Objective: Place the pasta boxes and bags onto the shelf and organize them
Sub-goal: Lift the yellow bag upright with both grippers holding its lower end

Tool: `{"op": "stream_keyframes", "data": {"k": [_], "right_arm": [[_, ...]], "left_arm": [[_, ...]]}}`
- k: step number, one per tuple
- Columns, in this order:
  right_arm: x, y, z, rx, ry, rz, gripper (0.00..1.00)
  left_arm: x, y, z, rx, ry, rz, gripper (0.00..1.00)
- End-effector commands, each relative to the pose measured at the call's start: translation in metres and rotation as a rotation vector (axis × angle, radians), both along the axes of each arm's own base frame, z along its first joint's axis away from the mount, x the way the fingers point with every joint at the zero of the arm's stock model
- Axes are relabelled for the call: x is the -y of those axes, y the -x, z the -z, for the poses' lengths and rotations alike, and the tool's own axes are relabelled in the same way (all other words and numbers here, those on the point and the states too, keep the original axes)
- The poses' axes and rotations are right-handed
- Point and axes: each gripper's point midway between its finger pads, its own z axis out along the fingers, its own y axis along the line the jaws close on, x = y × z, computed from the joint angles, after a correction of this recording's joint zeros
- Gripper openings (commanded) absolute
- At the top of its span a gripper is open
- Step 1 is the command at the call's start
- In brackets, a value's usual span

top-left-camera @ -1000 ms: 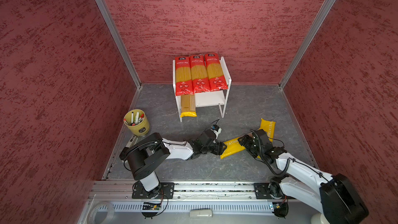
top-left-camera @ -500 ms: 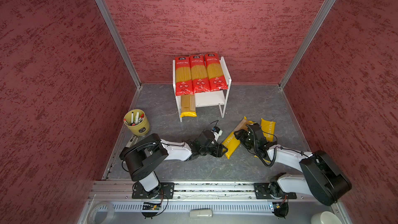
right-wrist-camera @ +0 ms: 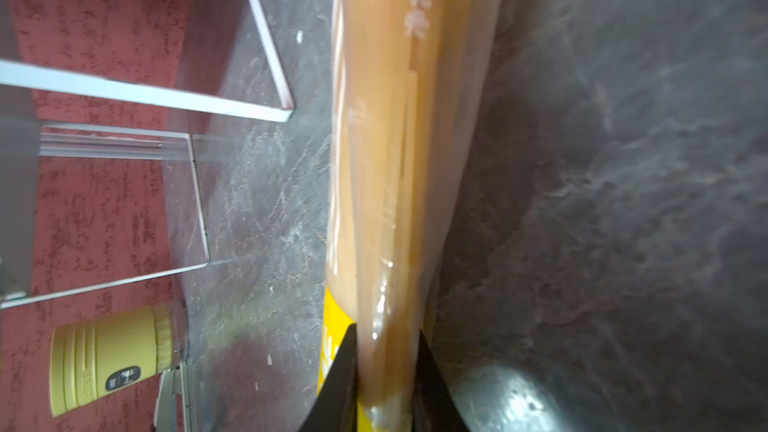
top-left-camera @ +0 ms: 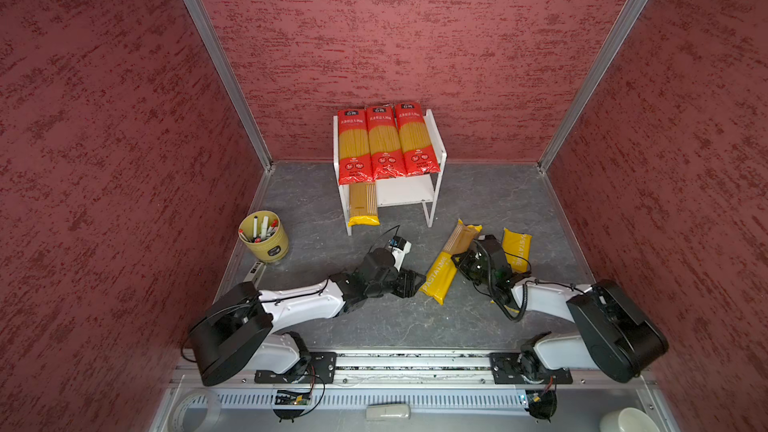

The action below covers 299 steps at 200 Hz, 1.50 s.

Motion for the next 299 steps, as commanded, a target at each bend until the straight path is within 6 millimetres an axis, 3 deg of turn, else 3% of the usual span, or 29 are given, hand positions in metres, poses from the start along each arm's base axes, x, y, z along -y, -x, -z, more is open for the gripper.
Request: {"op": "stream_keyframes", "data": {"k": [1, 53, 105, 137, 155, 174, 249, 299], "right_arm": [[-0.01, -0.01, -0.04, 0.185, -0.05, -0.053, 0.14], [-0.02, -0.003, -0.091, 0.399, -0.049, -0.156, 0.06], [-0.016, 0.004, -0.129, 0.536, 0.003, -0.153, 0.0], [-0.031, 0.015, -0.153, 0.616, -0.064, -0.23, 0.0], [-0.035, 0.018, -0.159, 0.642, -0.074, -0.248, 0.0], [-0.033, 0.022, -0.163, 0.676, -0.082, -0.249, 0.0], [-0.043, 0.049, -0.191, 0.858, -0.183, -0.354, 0.0], [-0.051, 0.047, -0.192, 0.843, -0.225, -0.386, 0.0]], "left_arm": [[-0.027, -0.008, 0.005, 0.013, -0.037, -0.101, 0.64], [-0.039, -0.006, -0.013, 0.054, 0.028, -0.132, 0.65], [-0.077, -0.011, -0.027, -0.032, 0.094, -0.245, 0.64], [-0.105, -0.002, -0.029, -0.048, 0.013, -0.298, 0.64], [-0.126, -0.002, -0.03, -0.075, -0.005, -0.352, 0.64], [-0.135, -0.003, -0.04, -0.068, 0.035, -0.369, 0.65], [-0.119, -0.011, -0.074, 0.054, 0.149, -0.29, 0.66], [-0.093, -0.004, -0.071, 0.095, 0.132, -0.208, 0.66]]}}
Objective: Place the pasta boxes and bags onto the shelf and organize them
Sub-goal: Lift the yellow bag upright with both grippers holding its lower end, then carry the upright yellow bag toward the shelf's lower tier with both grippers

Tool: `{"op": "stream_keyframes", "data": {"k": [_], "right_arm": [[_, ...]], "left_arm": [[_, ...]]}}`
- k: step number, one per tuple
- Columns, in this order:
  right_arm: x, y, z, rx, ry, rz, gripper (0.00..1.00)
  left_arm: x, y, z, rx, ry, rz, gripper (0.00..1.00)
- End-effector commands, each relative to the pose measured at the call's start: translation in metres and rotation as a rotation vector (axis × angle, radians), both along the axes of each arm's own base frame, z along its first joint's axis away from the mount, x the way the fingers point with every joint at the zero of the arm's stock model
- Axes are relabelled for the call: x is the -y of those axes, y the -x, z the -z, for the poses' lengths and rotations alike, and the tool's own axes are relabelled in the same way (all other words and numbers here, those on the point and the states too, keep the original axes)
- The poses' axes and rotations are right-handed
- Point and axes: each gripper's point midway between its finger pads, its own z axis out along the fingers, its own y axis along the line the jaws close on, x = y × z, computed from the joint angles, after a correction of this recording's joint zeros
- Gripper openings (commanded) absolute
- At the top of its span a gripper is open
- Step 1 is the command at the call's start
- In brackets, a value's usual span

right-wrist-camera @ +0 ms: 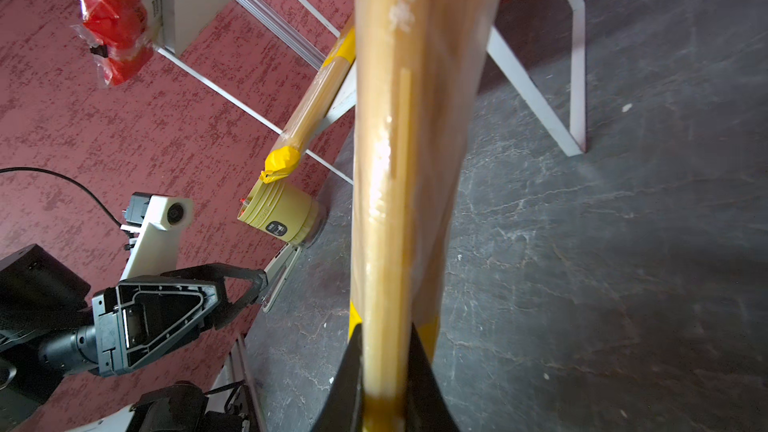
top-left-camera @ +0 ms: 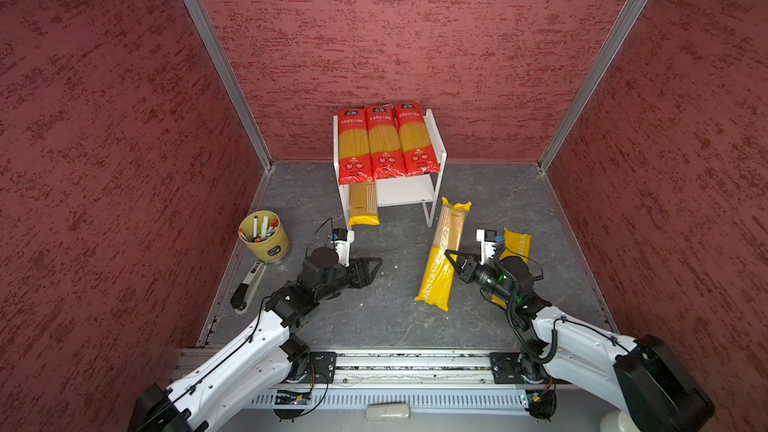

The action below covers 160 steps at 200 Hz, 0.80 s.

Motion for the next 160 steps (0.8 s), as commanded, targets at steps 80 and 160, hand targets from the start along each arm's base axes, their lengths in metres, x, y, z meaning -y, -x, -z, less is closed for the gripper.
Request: {"op": "stream_keyframes", "data": {"k": [80, 160], "right_arm": [[-0.032, 0.022, -0.098, 0.264, -0.21, -0.203, 0.0], [-0.065, 0.029, -0.124, 0.314, -0.271, -0.326, 0.0]], "left_arm": [[0.03, 0.007, -0.018, 0.068, 0.108, 0.108, 0.69], [0.063, 0.034, -0.022, 0.059, 0.242, 0.295, 0.82]]}}
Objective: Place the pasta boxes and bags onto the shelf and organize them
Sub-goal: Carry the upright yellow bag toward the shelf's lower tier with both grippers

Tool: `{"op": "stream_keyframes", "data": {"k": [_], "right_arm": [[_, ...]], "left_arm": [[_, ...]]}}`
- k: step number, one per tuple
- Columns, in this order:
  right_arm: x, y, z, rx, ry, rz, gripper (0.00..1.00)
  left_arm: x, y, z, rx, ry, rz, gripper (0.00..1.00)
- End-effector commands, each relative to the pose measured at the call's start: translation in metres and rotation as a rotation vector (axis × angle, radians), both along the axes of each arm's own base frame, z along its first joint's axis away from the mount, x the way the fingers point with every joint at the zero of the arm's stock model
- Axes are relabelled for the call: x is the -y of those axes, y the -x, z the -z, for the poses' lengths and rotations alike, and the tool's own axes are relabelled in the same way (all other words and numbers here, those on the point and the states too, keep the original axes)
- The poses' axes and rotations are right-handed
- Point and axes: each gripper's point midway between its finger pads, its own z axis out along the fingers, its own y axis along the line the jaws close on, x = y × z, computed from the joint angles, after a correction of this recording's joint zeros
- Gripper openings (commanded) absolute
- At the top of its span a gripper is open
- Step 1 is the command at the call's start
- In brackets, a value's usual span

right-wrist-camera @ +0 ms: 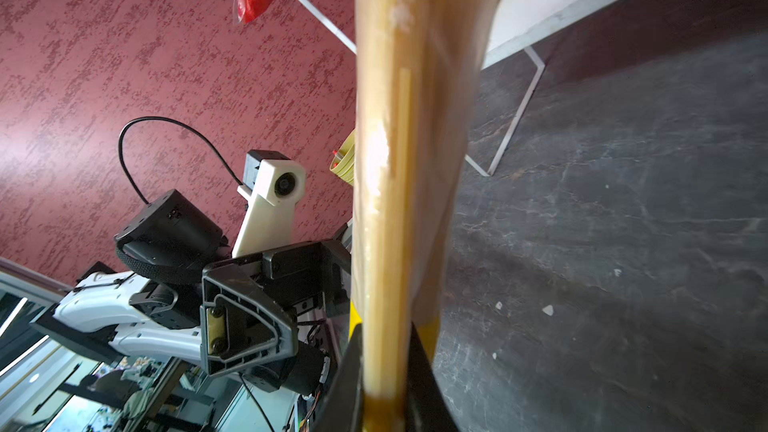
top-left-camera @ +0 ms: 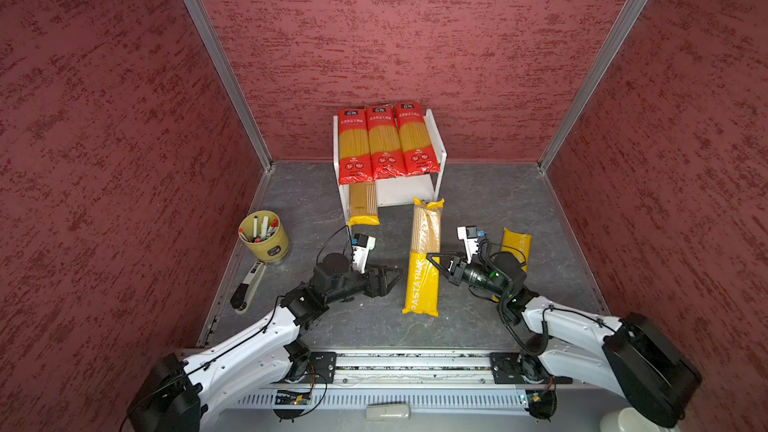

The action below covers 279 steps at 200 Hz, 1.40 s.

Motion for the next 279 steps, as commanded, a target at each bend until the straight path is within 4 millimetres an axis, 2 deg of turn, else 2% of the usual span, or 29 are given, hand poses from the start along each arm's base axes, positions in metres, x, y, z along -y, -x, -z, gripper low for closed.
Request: {"op": "stream_keyframes", "data": {"k": [1, 43, 68, 70, 97, 133, 172, 181, 204, 223, 260, 279], "right_arm": [[-0.01, 0.004, -0.085, 0.231, -0.189, -0.055, 0.0], [-0.024, -0.006, -0.105, 0.24, -0.283, -0.111, 0.0], [-0.032, -0.012, -0.108, 0.212, -0.319, -0.143, 0.0], [-0.033, -0.012, -0.107, 0.208, -0.321, -0.142, 0.0], [-0.035, -0.024, -0.1, 0.152, -0.318, -0.109, 0.0], [-0.032, -0.049, -0.076, 0.034, -0.263, 0.01, 0.09], [-0.03, -0.055, -0.063, -0.018, -0.243, 0.052, 0.14], [-0.03, -0.056, -0.059, -0.029, -0.235, 0.06, 0.15], [-0.025, -0.056, -0.051, -0.056, -0.231, 0.081, 0.23], [-0.021, -0.054, -0.044, -0.076, -0.228, 0.094, 0.34], [-0.012, -0.047, -0.031, -0.122, -0.202, 0.12, 0.54], [-0.007, -0.043, -0.021, -0.145, -0.177, 0.134, 0.6]], "left_arm": [[0.01, 0.006, -0.016, 0.039, 0.084, 0.058, 0.82], [0.021, 0.006, -0.017, 0.022, 0.135, 0.102, 0.78], [0.024, 0.0, -0.017, 0.011, 0.159, 0.097, 0.73], [0.025, 0.0, -0.022, 0.027, 0.174, 0.1, 0.73], [0.032, -0.004, -0.026, 0.034, 0.191, 0.117, 0.63], [0.034, -0.011, -0.03, 0.041, 0.19, 0.096, 0.44], [0.035, -0.022, -0.036, 0.011, 0.217, 0.028, 0.24], [0.038, -0.023, -0.038, 0.017, 0.209, 0.015, 0.22], [0.041, -0.026, -0.046, 0.029, 0.226, -0.021, 0.16], [0.042, -0.032, -0.055, 0.027, 0.261, -0.049, 0.12], [0.044, -0.044, -0.068, 0.046, 0.278, -0.088, 0.08], [0.039, -0.056, -0.072, 0.039, 0.297, -0.139, 0.07]]}}
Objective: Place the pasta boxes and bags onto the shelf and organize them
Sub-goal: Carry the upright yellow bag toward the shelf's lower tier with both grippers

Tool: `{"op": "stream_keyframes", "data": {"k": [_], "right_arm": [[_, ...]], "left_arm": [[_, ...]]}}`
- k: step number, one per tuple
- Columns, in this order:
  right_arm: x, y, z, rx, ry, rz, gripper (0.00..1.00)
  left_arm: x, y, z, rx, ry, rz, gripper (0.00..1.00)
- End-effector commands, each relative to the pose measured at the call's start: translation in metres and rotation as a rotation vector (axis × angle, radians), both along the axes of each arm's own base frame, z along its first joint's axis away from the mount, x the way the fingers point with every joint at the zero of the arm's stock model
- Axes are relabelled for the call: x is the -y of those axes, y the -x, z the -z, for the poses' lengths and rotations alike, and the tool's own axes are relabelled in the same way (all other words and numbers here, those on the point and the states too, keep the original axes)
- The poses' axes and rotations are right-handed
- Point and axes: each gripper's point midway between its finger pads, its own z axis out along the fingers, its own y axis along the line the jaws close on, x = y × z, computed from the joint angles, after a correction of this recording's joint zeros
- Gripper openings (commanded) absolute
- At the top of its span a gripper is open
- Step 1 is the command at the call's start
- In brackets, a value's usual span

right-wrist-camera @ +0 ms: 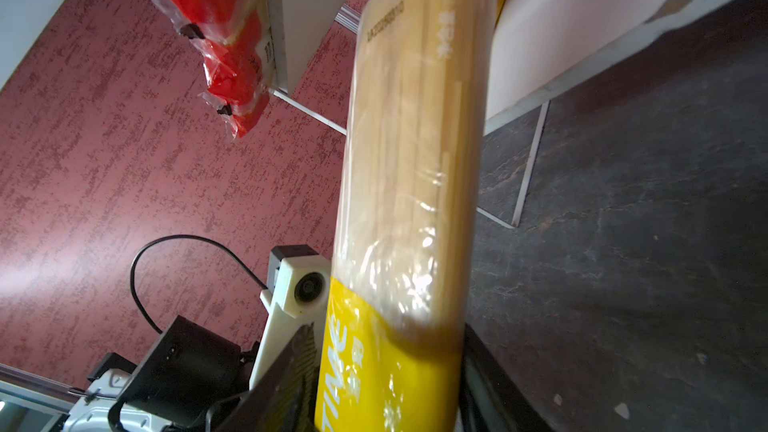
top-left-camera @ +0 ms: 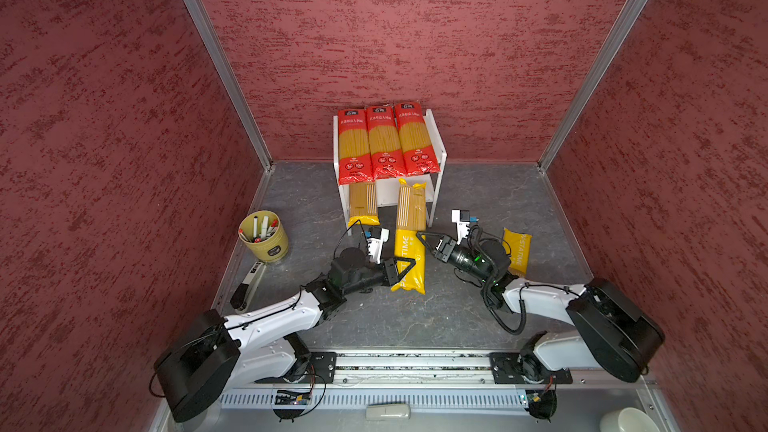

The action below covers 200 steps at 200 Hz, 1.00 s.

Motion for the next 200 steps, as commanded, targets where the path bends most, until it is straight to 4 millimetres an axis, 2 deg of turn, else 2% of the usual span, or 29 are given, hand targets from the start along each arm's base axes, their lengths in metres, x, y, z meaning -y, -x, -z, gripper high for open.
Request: {"op": "stream_keyframes", "data": {"k": [1, 32, 63, 144, 167, 200], "right_arm": [[0.009, 0.004, -0.005, 0.003, -0.014, 0.032, 0.6], [0.017, 0.014, 0.008, -0.035, 0.004, 0.037, 0.62], [0.019, 0.023, 0.009, -0.058, -0.009, 0.027, 0.65], [-0.004, 0.033, 0.016, -0.1, -0.055, -0.037, 0.65], [-0.011, 0.033, 0.012, -0.103, -0.097, -0.062, 0.62], [-0.01, 0.03, -0.001, -0.075, -0.155, -0.053, 0.56]], "left_arm": [[-0.004, -0.028, -0.06, 0.136, 0.132, -0.11, 0.07], [-0.008, -0.044, -0.075, 0.158, 0.168, -0.17, 0.07], [-0.008, -0.057, -0.089, 0.191, 0.203, -0.217, 0.07], [-0.002, -0.072, -0.118, 0.253, 0.298, -0.237, 0.1], [0.0, -0.072, -0.121, 0.261, 0.306, -0.231, 0.11], [0.003, -0.073, -0.113, 0.235, 0.292, -0.219, 0.13]]}}
